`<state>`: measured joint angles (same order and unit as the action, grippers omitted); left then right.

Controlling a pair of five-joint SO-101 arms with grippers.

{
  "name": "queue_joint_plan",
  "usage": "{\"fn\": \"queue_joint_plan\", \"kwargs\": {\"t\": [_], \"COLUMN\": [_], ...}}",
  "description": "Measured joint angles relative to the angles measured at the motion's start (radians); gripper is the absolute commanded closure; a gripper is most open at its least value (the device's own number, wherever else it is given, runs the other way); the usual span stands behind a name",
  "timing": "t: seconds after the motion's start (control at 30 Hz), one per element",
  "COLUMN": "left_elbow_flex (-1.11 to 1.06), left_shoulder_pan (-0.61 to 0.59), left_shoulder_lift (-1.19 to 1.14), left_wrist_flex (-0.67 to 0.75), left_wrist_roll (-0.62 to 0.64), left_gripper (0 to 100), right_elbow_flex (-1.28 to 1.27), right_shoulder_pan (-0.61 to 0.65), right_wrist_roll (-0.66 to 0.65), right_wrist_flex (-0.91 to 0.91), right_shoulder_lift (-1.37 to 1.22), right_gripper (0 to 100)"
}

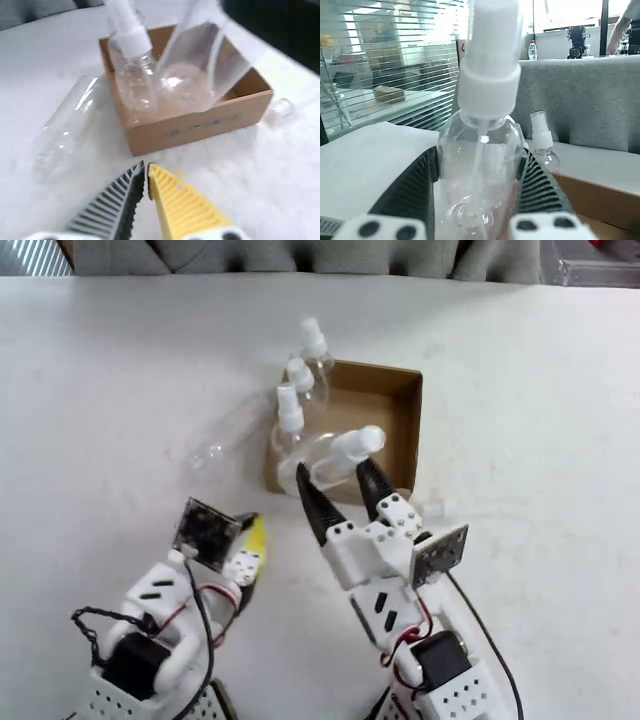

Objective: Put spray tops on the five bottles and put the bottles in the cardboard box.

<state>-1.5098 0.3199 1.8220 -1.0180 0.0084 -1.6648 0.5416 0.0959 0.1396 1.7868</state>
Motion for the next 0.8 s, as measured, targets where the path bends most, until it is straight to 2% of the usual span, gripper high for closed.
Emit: {"fn": "queue_joint_plan", "kwargs": {"t": [0.2, 0.5, 0.8], "left_elbow_flex": [-0.014, -0.175, -0.184], "left_shoulder_pan": [-0.218, -0.347, -0.433], "left_shoulder_lift": [0.000, 0.000, 0.000], "left_wrist_flex": [-0.012, 0.020, 0.052], "left_wrist_roll": [-0.063, -0.064, -0.064], "left_gripper": [98, 98, 98], "right_elbow_flex": [0.057, 0.117, 0.299], "right_shoulder_pan": [-0.074, -0.183, -0.282], "right_wrist_roll": [0.003, 0.006, 0.006], "right_wrist_flex": [-0.008, -0.327, -0.471], "right_shoulder_lift": [-0.167, -0.608, -1.013], "right_gripper": [98.4, 98.4, 98.4]}}
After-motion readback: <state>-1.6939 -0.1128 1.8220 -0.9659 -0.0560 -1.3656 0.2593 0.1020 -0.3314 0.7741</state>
